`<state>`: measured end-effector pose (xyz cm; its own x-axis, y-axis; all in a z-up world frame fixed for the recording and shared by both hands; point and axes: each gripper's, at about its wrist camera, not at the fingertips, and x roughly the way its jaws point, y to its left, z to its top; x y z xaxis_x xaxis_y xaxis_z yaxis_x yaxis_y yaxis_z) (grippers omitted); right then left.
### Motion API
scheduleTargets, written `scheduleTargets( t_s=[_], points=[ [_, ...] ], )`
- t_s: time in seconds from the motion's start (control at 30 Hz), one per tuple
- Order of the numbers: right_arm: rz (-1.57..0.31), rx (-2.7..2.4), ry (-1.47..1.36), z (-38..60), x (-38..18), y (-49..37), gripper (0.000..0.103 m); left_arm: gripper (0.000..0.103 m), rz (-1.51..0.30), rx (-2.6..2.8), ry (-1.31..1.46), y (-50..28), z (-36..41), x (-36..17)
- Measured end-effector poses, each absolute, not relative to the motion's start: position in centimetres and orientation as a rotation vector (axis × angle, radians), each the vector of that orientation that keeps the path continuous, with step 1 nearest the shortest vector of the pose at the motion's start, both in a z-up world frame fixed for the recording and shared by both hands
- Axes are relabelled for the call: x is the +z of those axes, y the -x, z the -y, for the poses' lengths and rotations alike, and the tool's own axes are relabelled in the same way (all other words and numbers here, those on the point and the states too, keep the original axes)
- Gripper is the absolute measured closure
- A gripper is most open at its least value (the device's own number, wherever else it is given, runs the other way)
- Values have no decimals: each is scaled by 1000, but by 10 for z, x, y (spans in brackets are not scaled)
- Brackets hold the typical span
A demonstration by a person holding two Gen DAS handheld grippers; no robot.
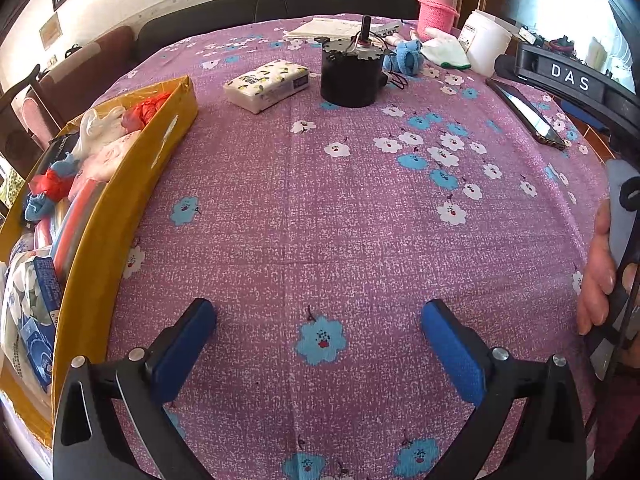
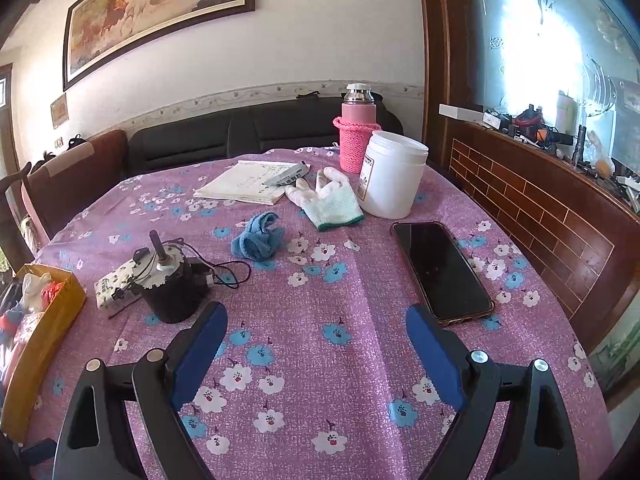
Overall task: Organize soft objects
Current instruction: 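Withdraw both tools from the tray back over the table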
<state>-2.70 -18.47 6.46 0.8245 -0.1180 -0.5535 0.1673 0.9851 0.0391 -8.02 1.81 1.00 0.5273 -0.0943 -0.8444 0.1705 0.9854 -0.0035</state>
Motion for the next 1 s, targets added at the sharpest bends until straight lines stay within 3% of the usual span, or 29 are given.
scheduleTargets(
  t_s=[1.0],
  points=[
    [-616,-166,-66,184,58,21,10,0,-1004,-154,-84,80,-18,8]
  ],
)
